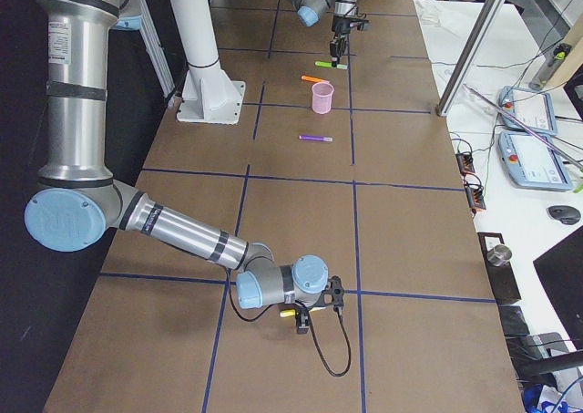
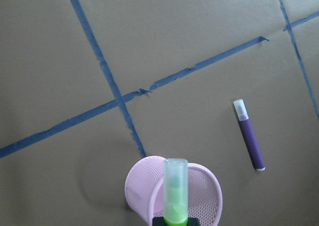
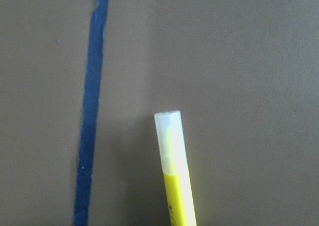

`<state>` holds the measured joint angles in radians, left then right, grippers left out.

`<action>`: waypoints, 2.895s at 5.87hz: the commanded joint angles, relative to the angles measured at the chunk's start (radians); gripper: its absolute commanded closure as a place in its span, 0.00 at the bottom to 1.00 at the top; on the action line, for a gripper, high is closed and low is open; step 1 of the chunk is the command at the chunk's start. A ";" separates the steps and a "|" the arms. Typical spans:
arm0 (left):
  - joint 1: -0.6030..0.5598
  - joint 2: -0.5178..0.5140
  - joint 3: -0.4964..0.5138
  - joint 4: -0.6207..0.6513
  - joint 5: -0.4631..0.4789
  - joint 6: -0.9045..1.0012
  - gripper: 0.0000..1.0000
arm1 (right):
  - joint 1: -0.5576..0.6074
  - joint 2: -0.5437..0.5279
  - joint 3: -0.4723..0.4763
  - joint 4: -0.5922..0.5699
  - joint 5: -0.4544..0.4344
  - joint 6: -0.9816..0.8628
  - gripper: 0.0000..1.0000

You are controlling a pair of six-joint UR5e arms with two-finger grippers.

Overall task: Collect pens into pen holder
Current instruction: 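Lift the green highlighter and carry it over the pink cup, then lower the green highlighter into the pink cup and open the left gripper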

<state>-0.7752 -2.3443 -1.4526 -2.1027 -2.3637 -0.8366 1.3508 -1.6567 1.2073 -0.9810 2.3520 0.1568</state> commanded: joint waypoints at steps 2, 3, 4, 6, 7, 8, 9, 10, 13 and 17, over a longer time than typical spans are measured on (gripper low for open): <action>0.033 -0.003 0.171 -0.421 0.043 -0.036 1.00 | -0.001 0.000 0.000 -0.001 0.001 0.001 0.00; 0.042 -0.004 0.172 -0.475 0.044 -0.042 1.00 | 0.001 0.000 -0.002 -0.001 0.001 0.001 0.00; 0.053 -0.003 0.178 -0.550 0.076 -0.062 1.00 | -0.001 0.000 -0.002 -0.001 0.001 0.001 0.00; 0.131 0.000 0.179 -0.643 0.168 -0.065 1.00 | -0.001 -0.002 0.000 -0.001 0.001 0.001 0.00; 0.131 0.006 0.189 -0.702 0.211 -0.065 1.00 | 0.001 -0.002 0.000 -0.001 0.001 0.001 0.00; 0.129 0.008 0.195 -0.730 0.236 -0.064 1.00 | 0.001 -0.002 0.000 -0.001 0.001 0.001 0.00; 0.128 0.008 0.196 -0.762 0.303 -0.065 1.00 | 0.001 -0.002 0.000 -0.001 0.001 0.001 0.00; 0.123 0.008 0.196 -0.778 0.331 -0.065 1.00 | 0.001 -0.003 0.000 -0.001 0.001 0.001 0.00; 0.128 0.042 0.225 -0.824 0.357 -0.064 1.00 | 0.001 -0.003 0.000 -0.001 0.009 0.001 0.00; 0.155 0.052 0.250 -0.872 0.362 -0.062 1.00 | 0.001 -0.002 0.002 -0.001 0.009 0.001 0.00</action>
<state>-0.6274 -2.2958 -1.2032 -2.9646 -2.0019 -0.8989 1.3510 -1.6587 1.2087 -0.9817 2.3608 0.1580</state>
